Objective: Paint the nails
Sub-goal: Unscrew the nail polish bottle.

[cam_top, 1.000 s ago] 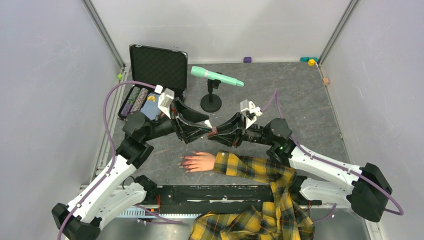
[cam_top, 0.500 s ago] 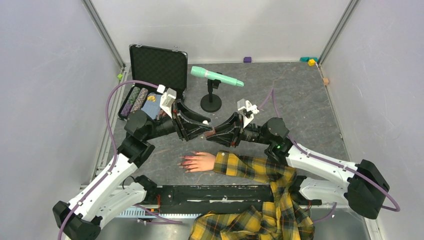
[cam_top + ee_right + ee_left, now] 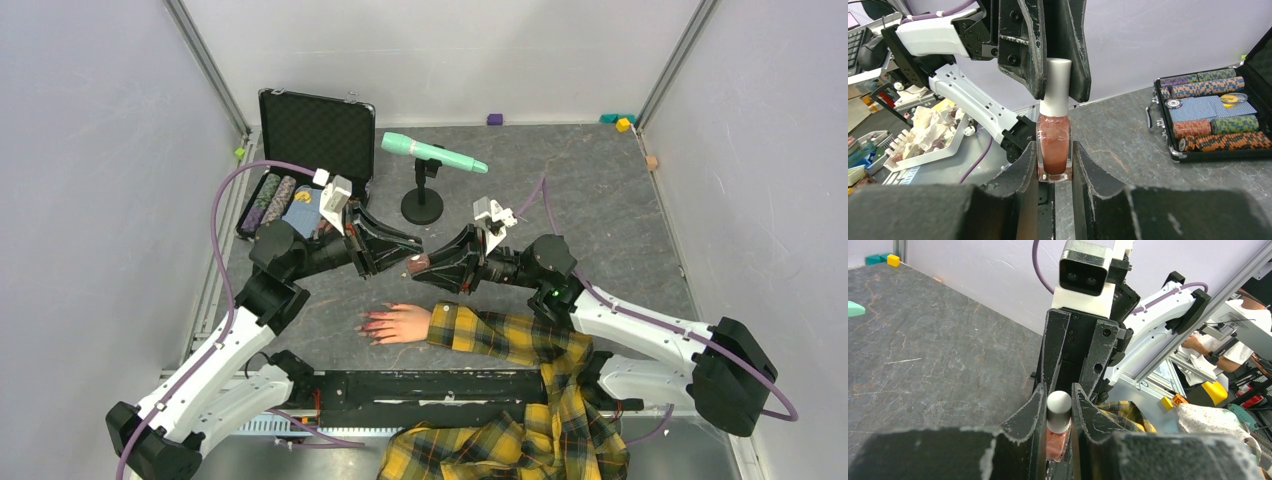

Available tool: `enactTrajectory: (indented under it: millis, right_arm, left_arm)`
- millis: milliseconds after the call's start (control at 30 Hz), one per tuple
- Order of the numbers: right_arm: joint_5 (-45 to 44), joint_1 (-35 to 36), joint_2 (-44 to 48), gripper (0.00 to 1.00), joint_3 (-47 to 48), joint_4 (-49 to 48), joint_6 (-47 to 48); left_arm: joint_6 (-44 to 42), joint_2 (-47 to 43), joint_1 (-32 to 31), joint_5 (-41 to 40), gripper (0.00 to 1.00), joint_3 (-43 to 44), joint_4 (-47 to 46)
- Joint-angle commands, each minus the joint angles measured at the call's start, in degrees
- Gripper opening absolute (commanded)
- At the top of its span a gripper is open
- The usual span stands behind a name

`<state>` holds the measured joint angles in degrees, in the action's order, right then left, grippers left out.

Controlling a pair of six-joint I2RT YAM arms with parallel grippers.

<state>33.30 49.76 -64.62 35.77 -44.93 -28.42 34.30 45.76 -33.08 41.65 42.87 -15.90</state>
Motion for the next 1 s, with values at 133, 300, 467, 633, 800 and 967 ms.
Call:
enactTrajectory:
  millis: [133,300,467,633,800,967]
  right_arm:
    - [-9.7,-0.3,1.3,0.00,3.5,6.6,4.8]
    - [-19.7,1.4,3.4,0.00,4.7,14.5,9.7]
    - [-27.9,4.2,3.0,0.00,6.9,20.2,13.8]
    - [-36.1,7.6,0.6,0.00,10.1,24.7,17.8]
    - [-43.1,10.0,0.4,0.00,9.9,23.9,19.7]
    - [-49.5,12.5,-0.4,0.00,10.4,23.9,21.9]
  left_arm:
    - [0.1,-0.2,0.0,-2.4,0.02,0.7,0.9]
    - [-1.3,0.2,0.0,-8.5,0.02,1.3,6.1]
    - [-0.5,1.6,0.0,-10.1,0.02,1.5,7.6]
    - [-0.6,2.1,0.0,-12.5,0.02,1.9,9.6]
    - [-0.7,1.6,0.0,-17.1,0.02,1.9,12.3]
    - [-0.4,2.2,0.6,-21.4,0.02,2.5,15.6]
